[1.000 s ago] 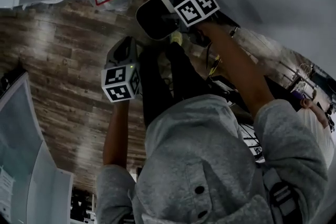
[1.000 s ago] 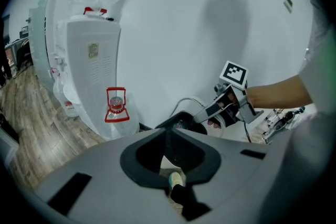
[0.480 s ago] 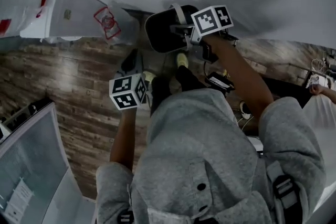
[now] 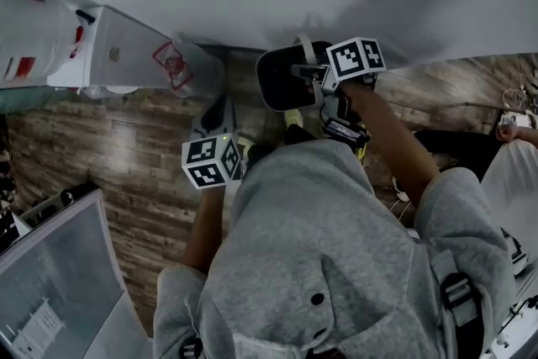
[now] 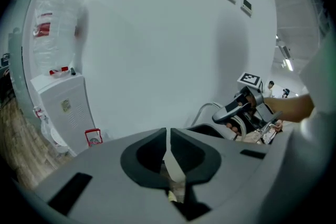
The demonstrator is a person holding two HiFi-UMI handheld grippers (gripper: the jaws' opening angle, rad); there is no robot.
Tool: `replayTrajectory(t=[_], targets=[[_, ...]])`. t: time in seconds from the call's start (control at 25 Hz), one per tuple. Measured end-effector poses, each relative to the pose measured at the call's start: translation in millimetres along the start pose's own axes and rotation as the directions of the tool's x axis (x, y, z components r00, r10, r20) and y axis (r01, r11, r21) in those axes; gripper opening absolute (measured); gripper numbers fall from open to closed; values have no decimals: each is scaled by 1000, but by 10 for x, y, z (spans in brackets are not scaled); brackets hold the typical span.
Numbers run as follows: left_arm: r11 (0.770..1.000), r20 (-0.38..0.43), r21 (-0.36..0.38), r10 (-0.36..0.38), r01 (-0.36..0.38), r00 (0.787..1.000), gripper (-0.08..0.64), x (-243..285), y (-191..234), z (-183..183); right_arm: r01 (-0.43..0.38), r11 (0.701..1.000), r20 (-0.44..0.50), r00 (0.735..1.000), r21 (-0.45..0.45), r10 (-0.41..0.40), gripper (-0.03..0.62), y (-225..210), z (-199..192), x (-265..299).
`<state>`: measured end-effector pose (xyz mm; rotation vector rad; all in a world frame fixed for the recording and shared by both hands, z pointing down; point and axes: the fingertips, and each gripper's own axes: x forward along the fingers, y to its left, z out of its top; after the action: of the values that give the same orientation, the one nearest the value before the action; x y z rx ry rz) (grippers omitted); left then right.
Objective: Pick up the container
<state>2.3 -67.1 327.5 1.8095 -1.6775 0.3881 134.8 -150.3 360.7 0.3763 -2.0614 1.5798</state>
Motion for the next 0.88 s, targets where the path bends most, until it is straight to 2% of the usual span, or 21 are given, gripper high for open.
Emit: replayTrajectory(t=[0.16, 0.44, 0.68, 0.88], targets=[[1000, 16, 3, 9, -9, 1000, 28, -42, 90, 88, 6, 998, 27, 1000, 55, -7, 25, -79, -41, -149], [1000, 18, 9, 21, -22, 1000, 28, -33, 255, 123, 0, 995, 85, 996, 95, -8, 25, -180, 43, -218], [1000, 34, 12, 24, -24, 999, 28, -84, 312, 208, -23, 995, 131, 991, 98, 10, 25, -83, 194, -220], [999, 57, 1, 34, -34, 998, 28, -129, 404, 270, -34, 996, 131, 991, 86, 23, 25, 37, 275, -114]])
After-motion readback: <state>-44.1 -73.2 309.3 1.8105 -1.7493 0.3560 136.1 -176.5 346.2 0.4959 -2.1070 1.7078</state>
